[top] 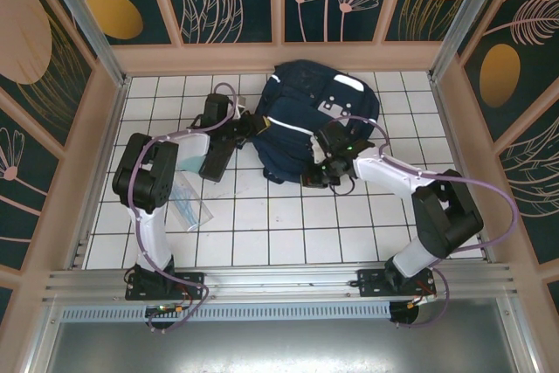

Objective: Pack the student bag

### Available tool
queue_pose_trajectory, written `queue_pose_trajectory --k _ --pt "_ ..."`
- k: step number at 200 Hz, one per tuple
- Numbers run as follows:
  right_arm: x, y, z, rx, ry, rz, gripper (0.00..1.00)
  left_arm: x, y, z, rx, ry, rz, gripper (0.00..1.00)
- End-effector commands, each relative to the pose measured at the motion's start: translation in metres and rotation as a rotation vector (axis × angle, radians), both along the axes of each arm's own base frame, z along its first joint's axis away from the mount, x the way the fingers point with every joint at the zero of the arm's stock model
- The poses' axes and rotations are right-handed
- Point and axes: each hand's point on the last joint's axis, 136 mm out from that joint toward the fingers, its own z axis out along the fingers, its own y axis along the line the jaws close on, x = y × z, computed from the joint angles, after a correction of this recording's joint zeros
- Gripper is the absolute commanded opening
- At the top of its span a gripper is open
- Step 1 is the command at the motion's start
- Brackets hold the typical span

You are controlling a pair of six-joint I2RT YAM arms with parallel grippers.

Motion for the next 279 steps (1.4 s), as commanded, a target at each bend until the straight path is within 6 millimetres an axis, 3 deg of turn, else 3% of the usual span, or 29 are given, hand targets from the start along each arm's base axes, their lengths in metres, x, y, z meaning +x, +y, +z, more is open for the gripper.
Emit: queue_pose_trajectory --k 1,52,83,109,134,212,279 --pt "-0.015 -0.055 -0.018 -0.196 0.042 0.029 0.00 0.012 0.015 0.031 0.042 -0.136 -0.071 0.00" --pt "0.009 -0.087 -0.035 -0.378 -0.022 0.023 0.00 0.005 0.014 0.044 0.009 -0.138 -0.171 0.00" --pt "0.031 -0.110 -0.038 -0.521 -0.109 0.032 0.00 0.010 0.033 0.052 0.023 -0.151 -0.169 0.00" --pt "0.043 -0.112 -0.041 -0.503 -0.138 0.074 0.00 0.018 0.048 0.055 0.027 -0.154 -0.142 0.00" --pt "0.062 -0.128 -0.043 -0.593 -0.215 0.121 0.00 0.020 0.051 0.054 0.039 -0.151 -0.155 0.00" --pt "0.162 -0.164 -0.010 -0.667 -0.547 0.190 0.00 0.013 0.049 0.051 0.048 -0.145 -0.227 0.00" --pt "0.219 -0.208 -0.001 -0.784 -0.651 0.258 0.00 0.008 0.049 0.047 0.057 -0.132 -0.254 0.00"
